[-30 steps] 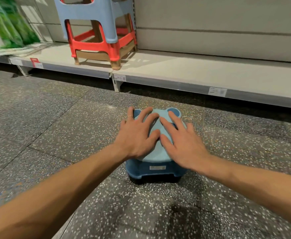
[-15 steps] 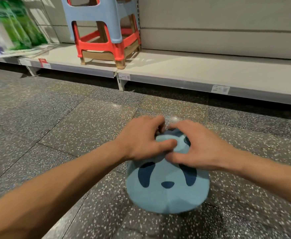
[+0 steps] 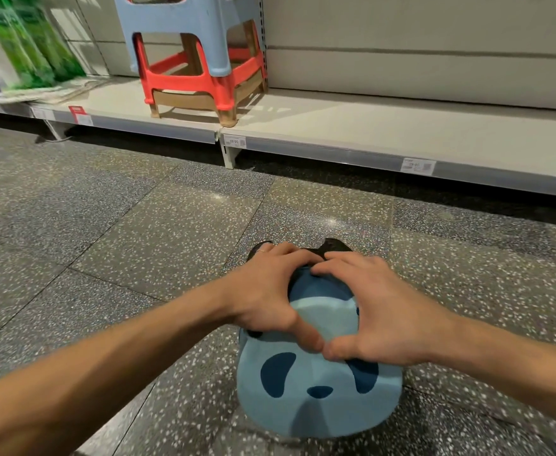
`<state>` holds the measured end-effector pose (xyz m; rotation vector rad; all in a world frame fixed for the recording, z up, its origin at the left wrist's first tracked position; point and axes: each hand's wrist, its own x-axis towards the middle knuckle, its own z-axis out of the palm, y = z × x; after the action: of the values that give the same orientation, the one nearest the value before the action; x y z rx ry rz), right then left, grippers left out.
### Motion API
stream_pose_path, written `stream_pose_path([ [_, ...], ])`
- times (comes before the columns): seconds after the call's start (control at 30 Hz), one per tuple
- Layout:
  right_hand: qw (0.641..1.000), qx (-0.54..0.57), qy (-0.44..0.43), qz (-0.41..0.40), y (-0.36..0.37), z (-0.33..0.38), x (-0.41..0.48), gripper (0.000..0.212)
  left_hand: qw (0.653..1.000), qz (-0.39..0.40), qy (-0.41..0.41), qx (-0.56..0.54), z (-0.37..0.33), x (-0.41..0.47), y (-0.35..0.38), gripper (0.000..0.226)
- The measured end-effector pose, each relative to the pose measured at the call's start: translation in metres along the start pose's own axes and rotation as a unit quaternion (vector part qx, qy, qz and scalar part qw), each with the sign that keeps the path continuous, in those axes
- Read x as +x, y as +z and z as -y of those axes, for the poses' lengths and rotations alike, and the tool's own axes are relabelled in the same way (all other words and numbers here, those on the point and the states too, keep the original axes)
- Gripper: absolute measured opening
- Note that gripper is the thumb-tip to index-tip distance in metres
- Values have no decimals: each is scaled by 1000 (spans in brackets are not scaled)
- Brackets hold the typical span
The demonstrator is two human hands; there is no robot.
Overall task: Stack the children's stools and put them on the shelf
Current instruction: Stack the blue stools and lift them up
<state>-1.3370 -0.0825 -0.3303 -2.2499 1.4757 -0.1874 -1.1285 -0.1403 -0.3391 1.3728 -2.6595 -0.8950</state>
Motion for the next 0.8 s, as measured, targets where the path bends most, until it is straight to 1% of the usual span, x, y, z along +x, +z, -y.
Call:
stream_pose_path([
  [0.17,999,18,15,42,-2,1,1,110,999,-44,8,28,-1,-8,7,113],
  [0.27,996,-5,6,94,-5,4,-4,113,994,-69,14,79,-9,-19,15,114],
  [0.33,993,-32,-5,114,-3,7,-10,115,990,-81,20,114,-17,-29,27,112],
  [0.5,990,-98,-21,104,20,17,-32,110,981,-135,20,140,-21,-55,62,110],
  [0.63,983,-150,-19,107,40,13,-41,103,978,-135,24,155,-13,-57,91,111],
  [0.73,980,-182,-23,80,54,5,-39,93,977,-142,35,158,-4,-51,101,109],
  [0.8,981,-184,-27,55,59,-6,-34,91,976,-151,38,155,0,-45,97,107],
])
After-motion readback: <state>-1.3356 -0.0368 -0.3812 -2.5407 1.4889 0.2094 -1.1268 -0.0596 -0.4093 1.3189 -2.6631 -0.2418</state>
